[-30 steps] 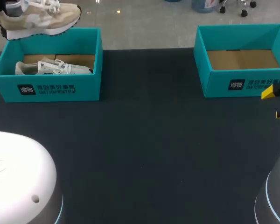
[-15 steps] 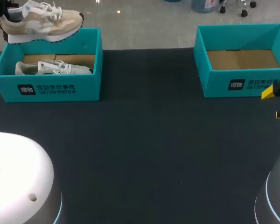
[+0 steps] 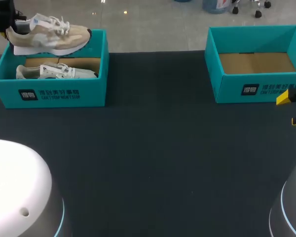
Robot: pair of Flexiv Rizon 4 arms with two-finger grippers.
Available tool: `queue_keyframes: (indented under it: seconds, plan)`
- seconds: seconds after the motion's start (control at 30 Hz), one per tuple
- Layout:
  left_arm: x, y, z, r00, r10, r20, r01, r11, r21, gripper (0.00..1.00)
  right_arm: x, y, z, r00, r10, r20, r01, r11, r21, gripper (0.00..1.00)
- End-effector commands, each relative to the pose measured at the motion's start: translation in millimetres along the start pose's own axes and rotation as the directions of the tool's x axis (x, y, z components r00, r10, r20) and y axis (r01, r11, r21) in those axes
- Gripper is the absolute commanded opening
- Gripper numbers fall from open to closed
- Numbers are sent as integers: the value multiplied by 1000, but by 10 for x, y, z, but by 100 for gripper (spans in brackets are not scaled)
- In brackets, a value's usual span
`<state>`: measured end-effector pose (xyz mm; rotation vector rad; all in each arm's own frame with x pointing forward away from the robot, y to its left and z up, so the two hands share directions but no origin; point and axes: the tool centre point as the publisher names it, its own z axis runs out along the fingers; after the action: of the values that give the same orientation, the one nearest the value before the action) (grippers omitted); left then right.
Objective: Take the shoe out of the shoebox, open the shoe tongue, remove and reinsert the insole, then place the shoe into the shoebox
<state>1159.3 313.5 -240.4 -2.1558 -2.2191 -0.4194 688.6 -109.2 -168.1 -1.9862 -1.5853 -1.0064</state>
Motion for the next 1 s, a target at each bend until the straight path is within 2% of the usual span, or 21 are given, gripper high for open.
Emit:
queue_keyframes:
  seconds: [0.03, 0.3, 1.0]
  plan:
    - [0, 169, 182, 1000, 6, -9, -5, 1000, 22, 0, 2, -17, -2, 1000, 1, 3, -1, 1000, -2, 100]
    - [-88, 259, 475, 999, 40, -7, -40, 999, 24, 0, 2, -17, -2, 1000, 1, 3, -1, 1000, -2, 100]
    - [-394, 313, 1190, 998, 67, -21, -66, 997, 39, 0, 2, -17, -2, 1000, 1, 3, -1, 1000, -2, 100]
